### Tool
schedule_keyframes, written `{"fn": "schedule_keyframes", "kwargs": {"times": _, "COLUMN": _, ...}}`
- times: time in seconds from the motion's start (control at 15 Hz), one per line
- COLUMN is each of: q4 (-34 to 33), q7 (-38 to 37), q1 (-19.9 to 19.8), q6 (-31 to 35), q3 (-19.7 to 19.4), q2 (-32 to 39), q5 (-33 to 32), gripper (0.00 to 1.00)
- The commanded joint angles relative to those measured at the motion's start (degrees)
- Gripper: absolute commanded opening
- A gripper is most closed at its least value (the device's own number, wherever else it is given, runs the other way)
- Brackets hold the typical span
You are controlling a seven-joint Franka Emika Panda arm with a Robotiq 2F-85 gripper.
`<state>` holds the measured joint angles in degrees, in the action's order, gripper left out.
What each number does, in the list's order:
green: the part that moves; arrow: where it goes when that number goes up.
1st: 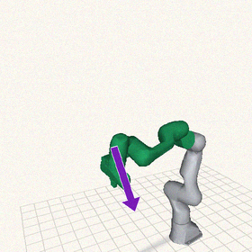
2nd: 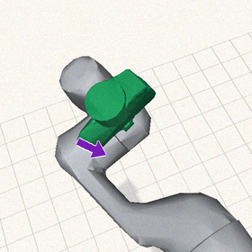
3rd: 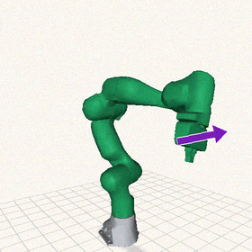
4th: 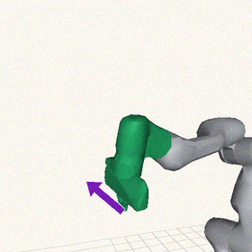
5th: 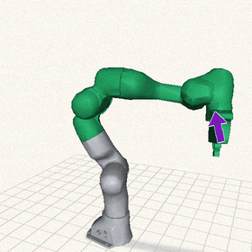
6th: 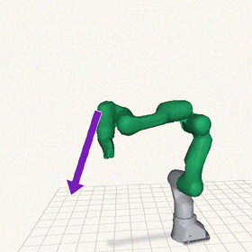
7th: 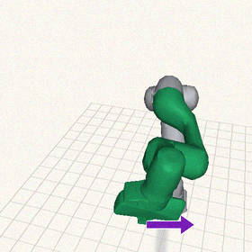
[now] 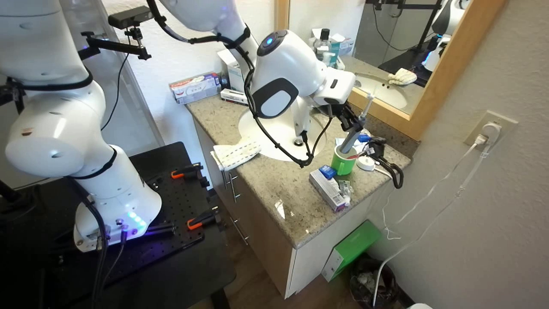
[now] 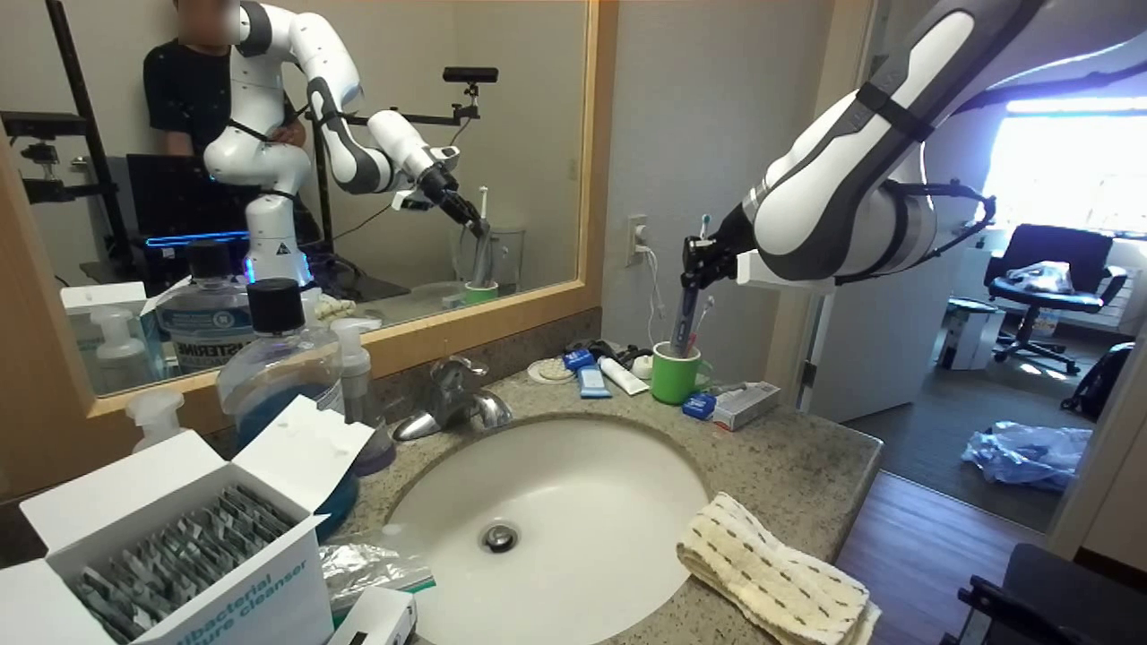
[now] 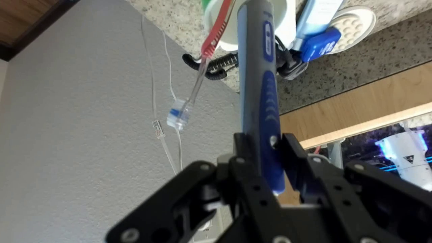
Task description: Pick up the electric toothbrush and put it in the light green cup.
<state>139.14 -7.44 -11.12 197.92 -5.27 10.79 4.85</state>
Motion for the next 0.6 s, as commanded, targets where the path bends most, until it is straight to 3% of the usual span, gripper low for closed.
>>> {"fn": "schedule_keyframes", "kwargs": {"times": 0.0, "q4": -0.01, "q7": 0.02, "q1": 0.0, "q6": 0.0, "q3": -0.05, "q2": 0.17, "q5": 0.0, "gripper": 0.3}}
{"fn": "schedule_keyframes", "kwargs": {"times": 0.4, "q4": -0.19, "q7": 0.04, "q1": 0.01, "q6": 0.0, "q3": -0.12, "q2": 0.33, "q5": 0.0, "gripper": 0.3}}
{"fn": "schedule_keyframes", "kwargs": {"times": 0.47, "q4": -0.19, "q7": 0.05, "q1": 0.01, "q6": 0.0, "q3": -0.12, "q2": 0.33, "q5": 0.0, "gripper": 0.07}}
{"fn": "schedule_keyframes", "kwargs": {"times": 0.53, "q4": -0.05, "q7": 0.05, "q1": 0.19, "q6": -0.32, "q3": -0.02, "q2": 0.11, "q5": 0.04, "gripper": 0.07}}
